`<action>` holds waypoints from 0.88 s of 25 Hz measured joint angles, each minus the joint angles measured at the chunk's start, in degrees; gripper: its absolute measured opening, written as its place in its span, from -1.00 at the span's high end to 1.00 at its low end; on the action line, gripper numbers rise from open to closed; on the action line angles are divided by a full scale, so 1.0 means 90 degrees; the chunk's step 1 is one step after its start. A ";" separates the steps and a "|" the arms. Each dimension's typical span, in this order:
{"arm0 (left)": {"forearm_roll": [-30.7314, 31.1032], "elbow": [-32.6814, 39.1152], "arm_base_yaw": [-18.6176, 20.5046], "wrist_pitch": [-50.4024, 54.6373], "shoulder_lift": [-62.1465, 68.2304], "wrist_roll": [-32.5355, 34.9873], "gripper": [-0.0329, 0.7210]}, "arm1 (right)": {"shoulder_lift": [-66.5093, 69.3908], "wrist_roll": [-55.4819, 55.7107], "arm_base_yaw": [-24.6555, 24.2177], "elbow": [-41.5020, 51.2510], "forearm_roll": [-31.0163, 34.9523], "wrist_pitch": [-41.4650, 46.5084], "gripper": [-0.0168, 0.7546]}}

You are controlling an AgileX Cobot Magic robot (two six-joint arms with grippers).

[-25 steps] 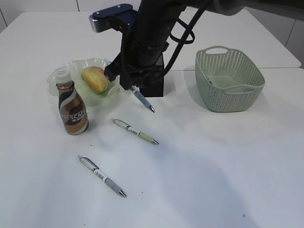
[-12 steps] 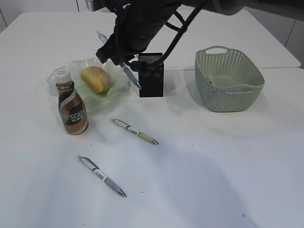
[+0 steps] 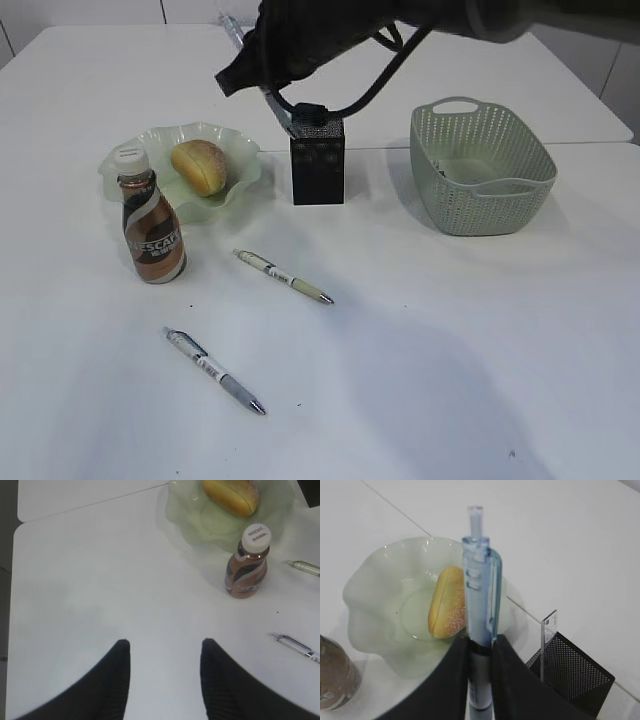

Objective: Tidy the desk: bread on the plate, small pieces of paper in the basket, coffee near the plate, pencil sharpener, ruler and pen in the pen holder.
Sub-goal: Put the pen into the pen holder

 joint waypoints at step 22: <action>0.0011 0.0000 0.0000 -0.0409 0.0104 0.0000 0.05 | -0.0230 0.0023 -0.0506 0.2174 0.0181 -0.4700 0.67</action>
